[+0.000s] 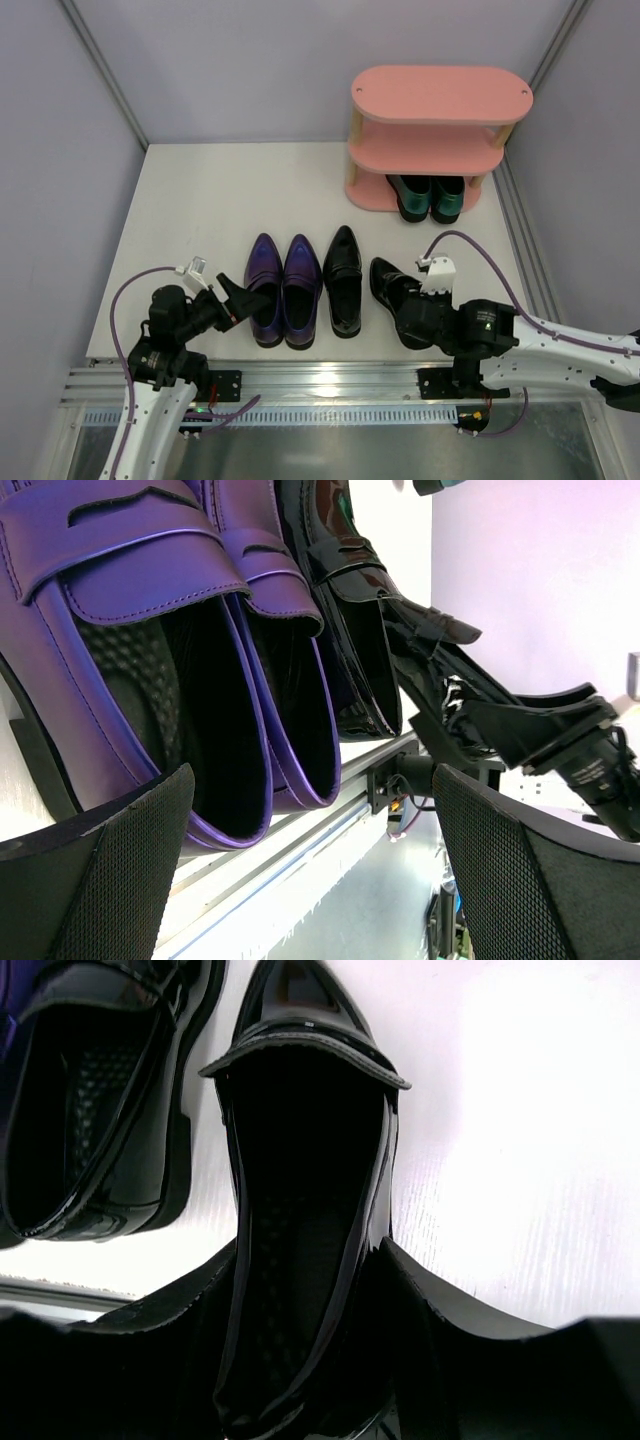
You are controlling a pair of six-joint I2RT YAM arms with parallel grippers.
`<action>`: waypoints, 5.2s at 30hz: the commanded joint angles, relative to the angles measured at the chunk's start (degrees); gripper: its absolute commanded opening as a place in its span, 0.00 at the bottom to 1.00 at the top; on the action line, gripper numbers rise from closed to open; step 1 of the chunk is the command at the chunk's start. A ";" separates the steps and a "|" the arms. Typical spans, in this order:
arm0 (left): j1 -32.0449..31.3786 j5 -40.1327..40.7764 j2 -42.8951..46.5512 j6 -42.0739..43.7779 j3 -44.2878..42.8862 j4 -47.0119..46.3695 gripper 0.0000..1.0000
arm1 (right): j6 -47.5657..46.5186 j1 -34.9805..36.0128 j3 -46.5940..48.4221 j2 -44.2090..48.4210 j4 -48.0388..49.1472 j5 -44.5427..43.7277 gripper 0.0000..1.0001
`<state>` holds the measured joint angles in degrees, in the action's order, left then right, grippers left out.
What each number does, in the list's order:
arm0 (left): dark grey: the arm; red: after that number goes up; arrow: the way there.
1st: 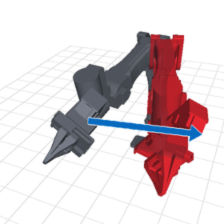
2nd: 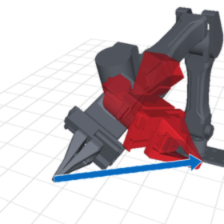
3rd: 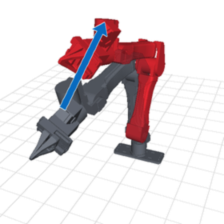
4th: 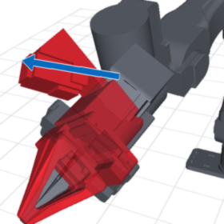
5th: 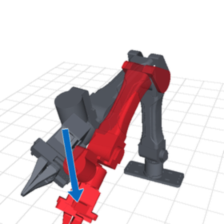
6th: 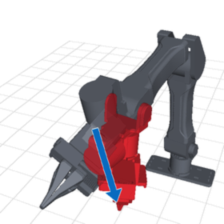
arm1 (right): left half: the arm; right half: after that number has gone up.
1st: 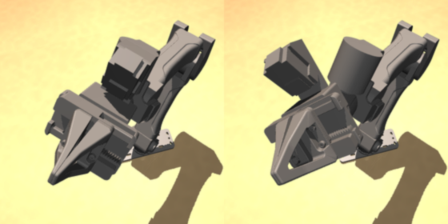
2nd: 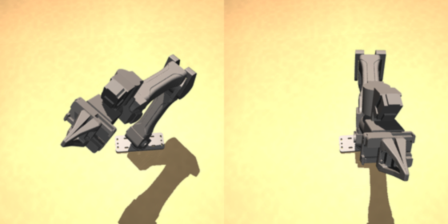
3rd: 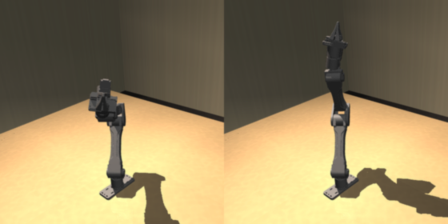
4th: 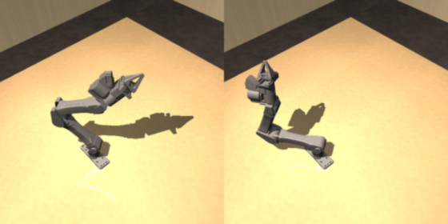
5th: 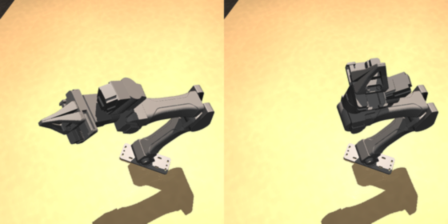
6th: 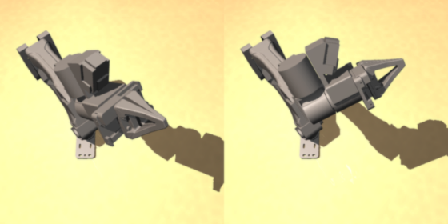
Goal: Place and organize the shoes onto the shoe shelf
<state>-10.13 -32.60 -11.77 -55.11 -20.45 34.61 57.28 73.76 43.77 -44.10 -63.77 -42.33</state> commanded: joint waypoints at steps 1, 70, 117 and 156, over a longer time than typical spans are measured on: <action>-0.06 0.08 -0.36 0.53 -2.49 -0.33 1.00 | 4.86 0.25 4.39 3.31 -4.16 -8.73 0.04; 0.02 -0.71 -3.87 -0.70 -2.05 -5.61 1.00 | -27.48 -16.10 26.28 -5.65 1.01 -9.00 0.04; -0.06 -5.02 -4.84 -1.58 -1.97 -14.39 1.00 | -61.85 -65.14 52.66 -44.06 40.37 25.89 0.04; -0.06 -3.26 -1.77 0.18 -4.25 -7.72 1.00 | -59.83 -71.21 37.45 -37.82 57.35 31.96 0.52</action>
<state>-10.13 -36.01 -14.41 -56.27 -22.37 26.81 -2.90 2.92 80.03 -85.78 -8.67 -10.28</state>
